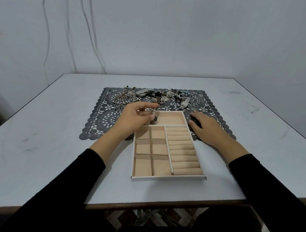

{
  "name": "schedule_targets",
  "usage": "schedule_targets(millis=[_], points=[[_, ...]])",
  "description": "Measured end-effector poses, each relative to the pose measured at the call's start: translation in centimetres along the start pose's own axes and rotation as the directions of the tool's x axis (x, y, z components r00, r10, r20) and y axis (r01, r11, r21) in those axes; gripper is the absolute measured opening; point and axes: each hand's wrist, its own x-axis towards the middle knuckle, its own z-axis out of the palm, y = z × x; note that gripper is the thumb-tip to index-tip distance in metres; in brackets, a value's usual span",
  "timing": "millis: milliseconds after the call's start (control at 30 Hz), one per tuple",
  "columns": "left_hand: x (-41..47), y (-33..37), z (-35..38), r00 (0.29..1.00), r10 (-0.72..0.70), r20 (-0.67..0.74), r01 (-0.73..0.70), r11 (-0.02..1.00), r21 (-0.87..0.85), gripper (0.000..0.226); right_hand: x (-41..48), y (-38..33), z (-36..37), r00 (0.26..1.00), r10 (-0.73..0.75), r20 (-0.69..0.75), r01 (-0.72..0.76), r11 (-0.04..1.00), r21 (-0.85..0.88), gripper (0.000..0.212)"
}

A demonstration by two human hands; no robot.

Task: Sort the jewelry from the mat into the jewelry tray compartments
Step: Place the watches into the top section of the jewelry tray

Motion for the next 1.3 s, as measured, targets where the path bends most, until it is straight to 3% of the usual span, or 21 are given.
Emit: schedule_targets(millis=[467, 867, 1300], points=[[0.7, -1.2, 0.3, 0.986, 0.163, 0.020, -0.162, 0.943, 0.292, 0.042, 0.0, -0.1, -0.1, 1.000, -0.001, 0.001, 0.001, 1.000, -0.003, 0.047], [1.1, -1.0, -0.3, 0.964, 0.252, 0.086, -0.266, 0.898, 0.350, 0.047, 0.0, -0.1, -0.1, 1.000, 0.002, 0.007, -0.002, 1.000, -0.006, 0.047], [2.3, -0.5, -2.1, 0.917, 0.308, 0.253, -0.399, 0.698, 0.595, 0.038, -0.1, -0.1, -0.2, 1.000, 0.002, 0.014, -0.002, 1.000, -0.012, 0.048]])
